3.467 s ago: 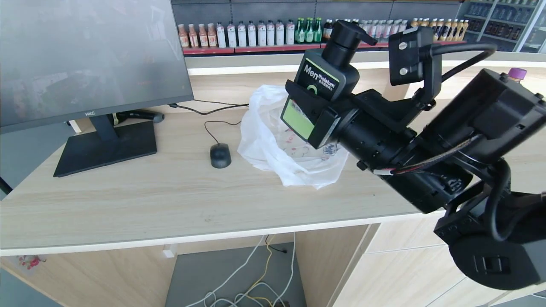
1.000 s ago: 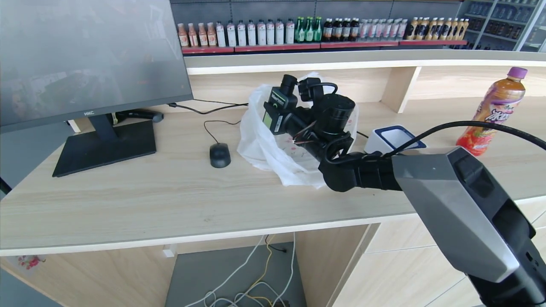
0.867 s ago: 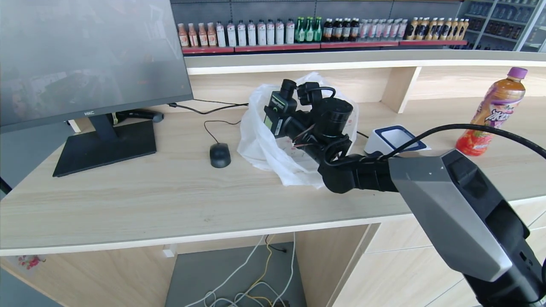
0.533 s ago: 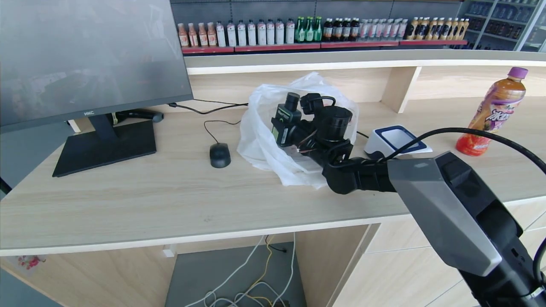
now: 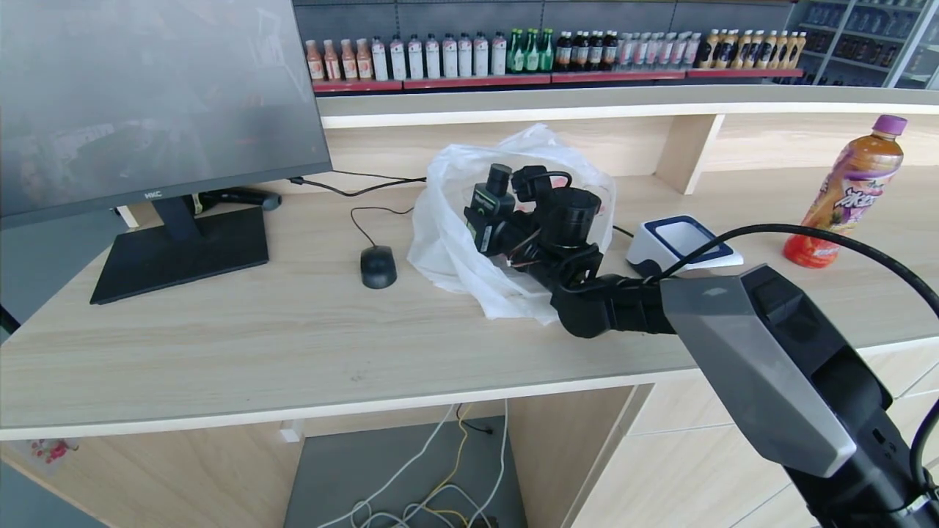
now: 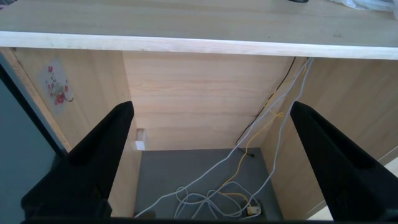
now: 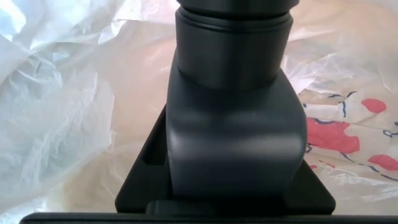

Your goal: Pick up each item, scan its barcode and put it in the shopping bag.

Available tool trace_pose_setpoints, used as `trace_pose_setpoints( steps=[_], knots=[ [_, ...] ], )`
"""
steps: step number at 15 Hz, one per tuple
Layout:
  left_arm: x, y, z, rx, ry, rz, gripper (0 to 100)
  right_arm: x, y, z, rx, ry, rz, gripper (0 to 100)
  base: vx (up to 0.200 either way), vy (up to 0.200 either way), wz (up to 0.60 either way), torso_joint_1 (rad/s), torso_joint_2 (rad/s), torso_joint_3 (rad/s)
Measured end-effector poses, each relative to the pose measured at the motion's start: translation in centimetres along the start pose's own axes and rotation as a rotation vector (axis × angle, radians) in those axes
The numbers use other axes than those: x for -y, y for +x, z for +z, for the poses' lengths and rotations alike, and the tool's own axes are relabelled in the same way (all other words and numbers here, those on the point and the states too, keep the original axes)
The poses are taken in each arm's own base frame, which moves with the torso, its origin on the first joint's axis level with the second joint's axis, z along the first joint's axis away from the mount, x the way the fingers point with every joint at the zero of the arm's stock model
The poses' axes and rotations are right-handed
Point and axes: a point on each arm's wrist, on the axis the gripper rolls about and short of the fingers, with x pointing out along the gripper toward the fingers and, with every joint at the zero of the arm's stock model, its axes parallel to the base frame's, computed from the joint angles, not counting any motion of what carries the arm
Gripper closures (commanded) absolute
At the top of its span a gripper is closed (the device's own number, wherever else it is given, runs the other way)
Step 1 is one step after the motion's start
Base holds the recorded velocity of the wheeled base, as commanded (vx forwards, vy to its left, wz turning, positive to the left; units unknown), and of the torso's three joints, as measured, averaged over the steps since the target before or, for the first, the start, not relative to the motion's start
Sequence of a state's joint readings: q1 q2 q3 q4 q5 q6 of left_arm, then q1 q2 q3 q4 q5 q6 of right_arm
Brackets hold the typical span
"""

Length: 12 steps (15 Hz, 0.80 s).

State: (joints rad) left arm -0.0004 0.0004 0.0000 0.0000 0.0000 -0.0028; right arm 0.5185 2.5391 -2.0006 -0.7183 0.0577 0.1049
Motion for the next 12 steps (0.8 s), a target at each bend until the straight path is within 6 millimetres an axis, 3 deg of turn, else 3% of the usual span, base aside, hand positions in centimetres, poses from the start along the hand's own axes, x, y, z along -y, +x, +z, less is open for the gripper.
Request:
trace_pose_setpoints(
  steps=[12],
  knots=[
    [0.0, 0.0, 0.0, 0.000, 0.000, 0.000, 0, -0.3, 0.2, -1.3, -0.023, -0.091, 0.006, 100, 0.000, 0.000, 0.00, 0.000, 0.00, 0.000]
  ],
)
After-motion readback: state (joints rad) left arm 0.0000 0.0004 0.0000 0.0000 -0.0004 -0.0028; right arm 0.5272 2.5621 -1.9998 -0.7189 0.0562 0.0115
